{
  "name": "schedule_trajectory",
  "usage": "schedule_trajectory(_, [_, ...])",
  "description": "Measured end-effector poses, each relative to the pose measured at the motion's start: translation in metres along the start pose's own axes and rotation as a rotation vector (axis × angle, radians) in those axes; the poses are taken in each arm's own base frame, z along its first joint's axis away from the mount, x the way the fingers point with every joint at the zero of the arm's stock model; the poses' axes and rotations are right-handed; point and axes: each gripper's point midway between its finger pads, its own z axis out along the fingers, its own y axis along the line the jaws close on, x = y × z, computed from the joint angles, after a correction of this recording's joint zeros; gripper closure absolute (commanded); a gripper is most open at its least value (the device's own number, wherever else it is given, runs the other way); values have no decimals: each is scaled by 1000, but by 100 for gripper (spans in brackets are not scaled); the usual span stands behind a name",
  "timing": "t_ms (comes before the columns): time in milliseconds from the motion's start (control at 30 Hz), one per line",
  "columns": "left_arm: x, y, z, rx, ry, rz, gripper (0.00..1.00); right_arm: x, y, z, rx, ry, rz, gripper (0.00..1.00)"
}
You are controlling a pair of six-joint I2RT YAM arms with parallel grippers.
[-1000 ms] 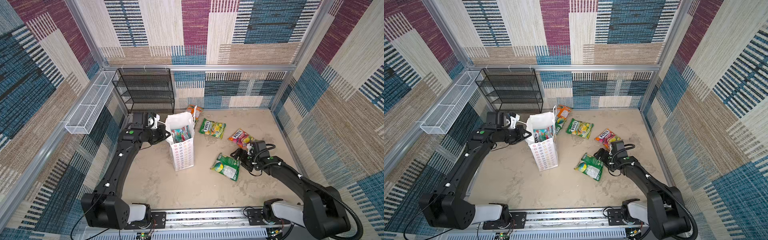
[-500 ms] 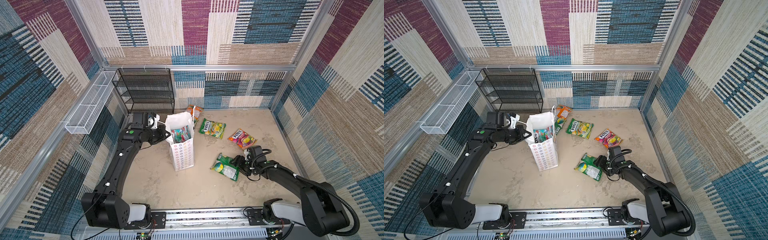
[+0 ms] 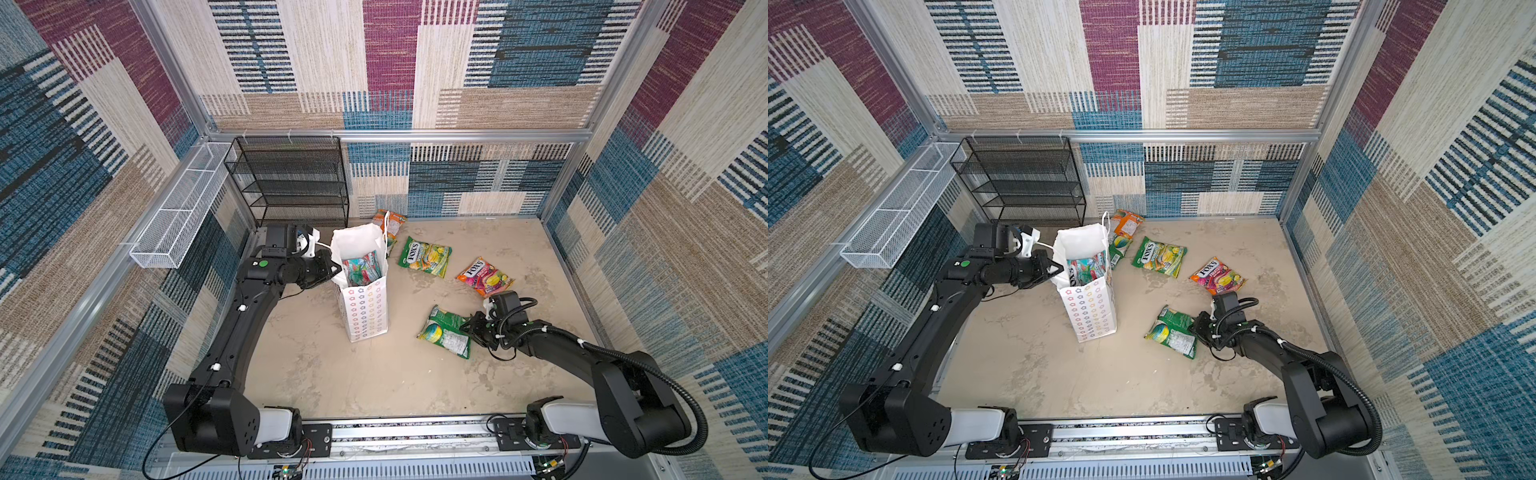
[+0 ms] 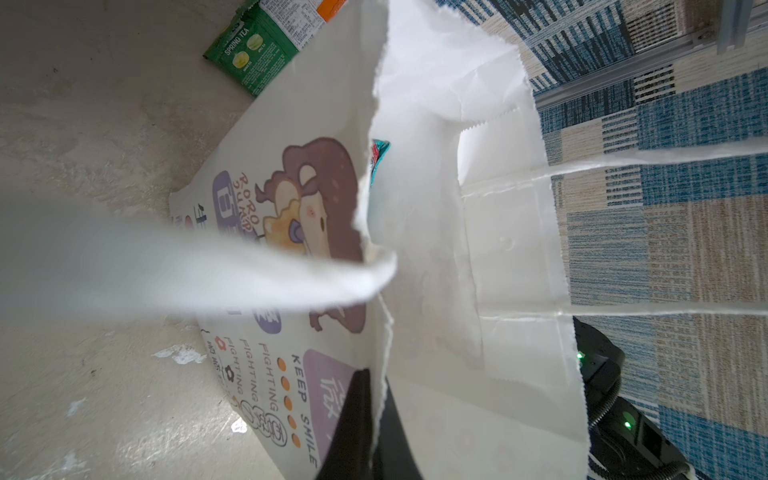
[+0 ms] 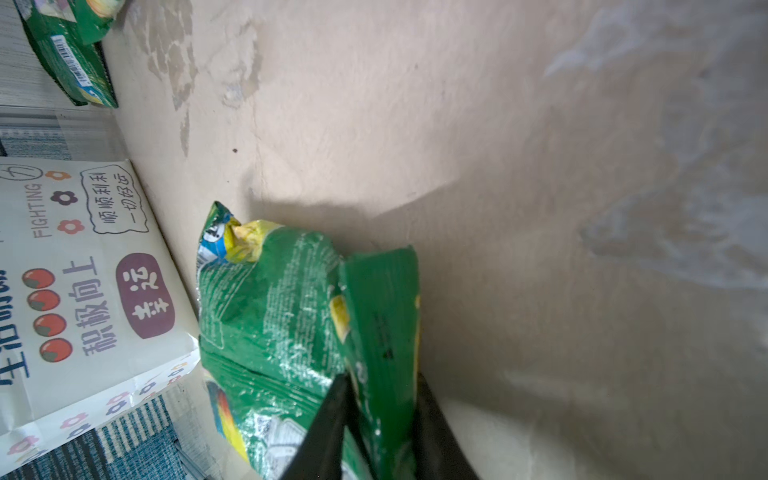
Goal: Place the snacks into the paper bag
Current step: 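Lift the green packet with the right gripper and carry it over the bag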
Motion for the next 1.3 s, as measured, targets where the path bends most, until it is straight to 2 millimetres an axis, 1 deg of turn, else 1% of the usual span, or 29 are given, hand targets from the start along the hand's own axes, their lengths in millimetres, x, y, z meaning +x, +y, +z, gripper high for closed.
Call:
schedule_trajectory(67, [0, 0, 0, 2, 0, 0, 100, -2, 7, -3, -21, -8, -11, 93])
schedule_trajectory(200, [0, -2, -3, 7, -5, 4, 100, -14, 28, -14, -68, -53, -40, 100])
schedule_trajectory(400, [1, -5, -4, 18, -4, 7, 100, -27, 57, -33, -121, -96, -67, 100])
schedule_trajectory(533, [2, -7, -4, 26, 0, 7, 100, -41, 86, -53, -174, -139, -96, 100])
schedule_trajectory(600, [2, -7, -4, 28, 1, 7, 100, -49, 105, -67, -207, -166, -114, 100])
schedule_trajectory(700, [2, -7, -4, 32, 3, 7, 100, -63, 138, -94, -269, -219, -149, 100])
schedule_trajectory(800, [2, -8, -4, 34, 5, 7, 100, -77, 172, -125, -327, -278, -195, 100])
schedule_trajectory(900, [2, -8, -4, 35, 5, 7, 100, -91, 210, -166, -381, -354, -251, 100])
schedule_trajectory(967, [3, -8, -4, 37, 6, 7, 100, -103, 244, -201, -437, -427, -306, 100])
schedule_trajectory(1067, [3, -9, -4, 41, 8, 7, 100, -115, 294, -246, -524, -515, -385, 100])
schedule_trajectory(1100, [3, -9, -4, 42, 9, 7, 100, -116, 308, -255, -546, -532, -412, 100])
schedule_trajectory(1167, [3, -10, -4, 45, 10, 7, 100, -114, 348, -274, -601, -555, -483, 100])
schedule_trajectory(1200, [3, -10, -4, 46, 10, 7, 100, -112, 364, -280, -619, -562, -509, 100])
schedule_trajectory(1267, [3, -10, -4, 47, 11, 7, 100, -103, 409, -290, -677, -565, -586, 100])
schedule_trajectory(1300, [3, -10, -4, 47, 11, 7, 100, -98, 425, -292, -701, -563, -616, 100])
